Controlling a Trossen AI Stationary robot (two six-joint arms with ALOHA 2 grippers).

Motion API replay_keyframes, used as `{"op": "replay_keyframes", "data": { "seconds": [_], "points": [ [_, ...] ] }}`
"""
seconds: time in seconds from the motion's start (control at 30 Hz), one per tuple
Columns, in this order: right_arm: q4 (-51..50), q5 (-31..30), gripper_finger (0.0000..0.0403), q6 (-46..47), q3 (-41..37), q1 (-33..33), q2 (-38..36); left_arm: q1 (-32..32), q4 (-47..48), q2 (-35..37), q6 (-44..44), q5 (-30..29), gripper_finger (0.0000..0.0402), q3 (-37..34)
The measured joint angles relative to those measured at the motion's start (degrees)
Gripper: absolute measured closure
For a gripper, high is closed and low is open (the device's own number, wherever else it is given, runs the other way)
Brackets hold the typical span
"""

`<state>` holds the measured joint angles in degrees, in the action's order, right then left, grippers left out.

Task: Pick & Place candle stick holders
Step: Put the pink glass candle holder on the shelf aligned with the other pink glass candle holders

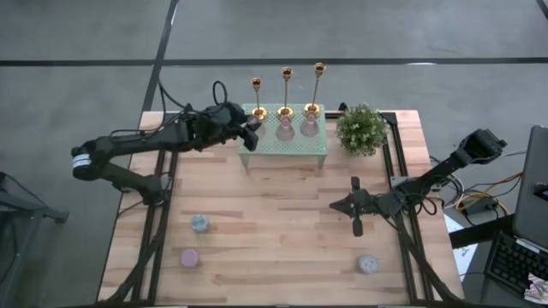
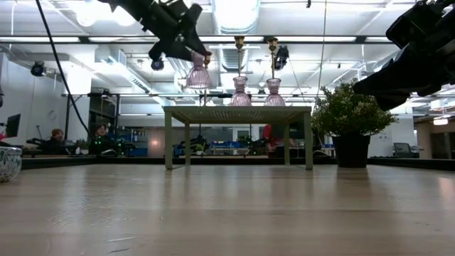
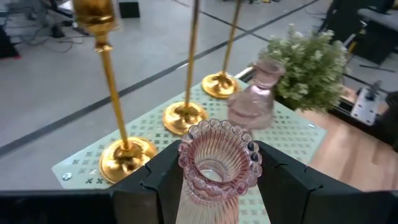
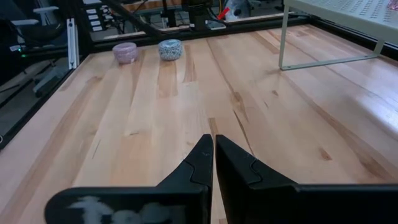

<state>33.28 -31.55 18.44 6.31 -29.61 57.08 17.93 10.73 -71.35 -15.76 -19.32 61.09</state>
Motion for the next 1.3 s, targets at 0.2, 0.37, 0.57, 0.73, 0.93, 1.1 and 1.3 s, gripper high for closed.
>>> {"op": "replay_keyframes", "data": {
  "seconds": [0.2, 0.37, 0.57, 0.73, 0.93, 1.1, 1.3],
  "points": [
    [0.0, -0.1, 0.0390, -0.2, 0.0, 0.0, 0.0, 1.6, -2.2, -1.5, -0.5, 0.3, 0.0222, -1.6],
    [0.0, -0.2, 0.0390, -0.4, 0.0, 0.0, 0.0, 2.2, -3.2, -3.9, -0.5, 0.2, 0.0222, -2.2],
    [0.0, -0.1, 0.0390, -0.4, 0.0, 0.0, 0.0, 3.5, -4.7, -6.5, -0.5, 0.2, 0.0222, -2.3],
    [0.0, -0.1, 0.0390, -0.3, 0.0, 0.0, 0.0, 4.1, -6.4, -7.9, -0.6, 0.2, 0.0222, -2.3],
    [0.0, -0.1, 0.0390, -0.4, 0.0, 0.0, 0.0, 4.3, -7.1, -8.9, -0.6, 0.2, 0.0222, -2.3],
    [0.0, -0.1, 0.0390, -0.4, 0.0, 0.0, 0.0, 4.4, -7.7, -9.6, -0.6, 0.1, 0.0222, -2.2],
    [0.0, -0.1, 0.0390, -0.4, 0.0, 0.0, 0.0, 4.4, -7.7, -9.6, -0.9, 0.1, 0.0222, -2.2]
  ]
}}
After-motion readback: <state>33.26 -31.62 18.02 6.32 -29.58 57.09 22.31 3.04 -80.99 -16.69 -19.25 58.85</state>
